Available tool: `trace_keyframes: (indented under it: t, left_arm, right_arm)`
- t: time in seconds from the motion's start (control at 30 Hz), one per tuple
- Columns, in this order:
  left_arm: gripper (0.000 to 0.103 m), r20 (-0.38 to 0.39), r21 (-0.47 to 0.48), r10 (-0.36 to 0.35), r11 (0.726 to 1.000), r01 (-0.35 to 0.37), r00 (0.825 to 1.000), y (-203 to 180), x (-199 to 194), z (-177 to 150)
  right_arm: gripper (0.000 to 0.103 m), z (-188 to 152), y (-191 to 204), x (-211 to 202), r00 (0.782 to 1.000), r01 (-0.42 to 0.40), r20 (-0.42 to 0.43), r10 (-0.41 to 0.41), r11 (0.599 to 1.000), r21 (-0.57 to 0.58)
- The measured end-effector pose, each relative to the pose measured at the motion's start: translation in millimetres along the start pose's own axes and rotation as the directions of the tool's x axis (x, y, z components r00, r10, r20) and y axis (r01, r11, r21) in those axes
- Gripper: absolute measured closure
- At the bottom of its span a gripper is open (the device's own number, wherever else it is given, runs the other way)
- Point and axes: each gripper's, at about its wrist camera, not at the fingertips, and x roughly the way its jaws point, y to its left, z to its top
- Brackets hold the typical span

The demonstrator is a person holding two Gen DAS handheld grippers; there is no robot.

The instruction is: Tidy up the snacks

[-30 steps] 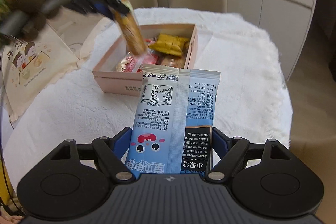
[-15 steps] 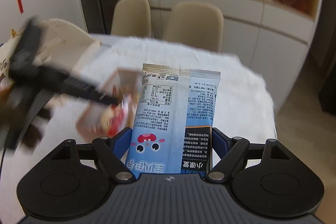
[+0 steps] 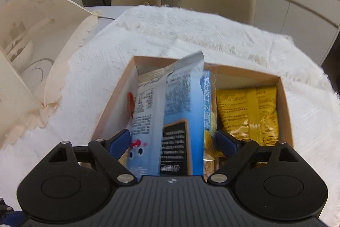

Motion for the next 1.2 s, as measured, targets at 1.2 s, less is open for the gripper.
trace_keyframes:
  t: [1.2]
  left_arm:
    - [0.075,0.328,0.364,0.272,0.848,-0.386,0.905,-55,-9,-184]
  right_arm:
    - [0.000,-239,-14,-93,0.967,0.140,0.207,-0.148,0.989,0.053]
